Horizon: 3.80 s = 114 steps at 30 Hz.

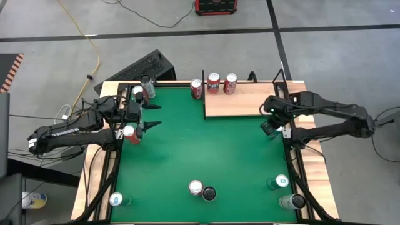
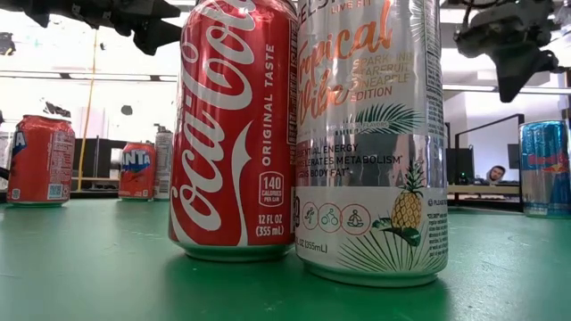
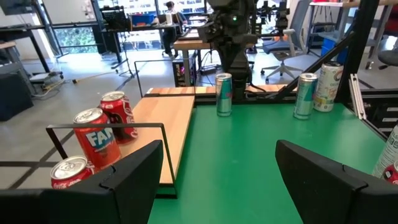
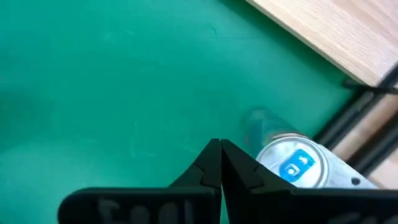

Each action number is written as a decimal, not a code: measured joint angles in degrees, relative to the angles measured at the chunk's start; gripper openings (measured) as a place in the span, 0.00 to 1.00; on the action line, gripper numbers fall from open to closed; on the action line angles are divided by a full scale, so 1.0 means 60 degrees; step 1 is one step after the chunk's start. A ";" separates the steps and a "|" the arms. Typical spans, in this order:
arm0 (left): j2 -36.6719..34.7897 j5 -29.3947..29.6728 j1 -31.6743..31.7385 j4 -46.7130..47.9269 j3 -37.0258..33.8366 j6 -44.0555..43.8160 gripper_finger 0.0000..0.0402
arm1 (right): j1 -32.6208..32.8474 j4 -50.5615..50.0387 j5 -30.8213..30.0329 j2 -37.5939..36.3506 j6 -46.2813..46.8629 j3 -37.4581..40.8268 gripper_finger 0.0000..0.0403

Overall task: Place canned beverage on shelf
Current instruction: Put the bottom right blue soda can on the shelf

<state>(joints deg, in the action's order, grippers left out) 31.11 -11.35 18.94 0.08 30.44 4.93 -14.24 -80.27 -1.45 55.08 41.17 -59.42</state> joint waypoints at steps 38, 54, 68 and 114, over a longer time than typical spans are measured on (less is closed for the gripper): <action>0.0001 0.0029 0.0000 -0.0181 0.0000 0.0036 0.74 | -0.1713 -0.0186 0.0539 0.0068 -0.2697 -0.0017 0.68; 0.0004 0.0084 0.0000 -0.0069 0.0000 0.0062 0.74 | 0.2300 0.2651 0.1992 0.0773 0.0304 -0.1673 0.68; 0.0000 0.0080 0.0000 0.0863 0.0000 -0.0033 0.74 | 0.7322 0.0590 0.1013 0.2246 0.4937 -0.2390 0.68; -0.0113 0.0947 -0.0368 -0.5464 -0.3891 -0.2124 0.74 | 1.1573 -0.0607 0.0185 0.4151 0.9415 -0.2386 0.68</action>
<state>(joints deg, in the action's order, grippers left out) 30.44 -5.67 16.73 -32.71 7.09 -7.81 55.20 -83.91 -0.35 79.99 97.66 -73.73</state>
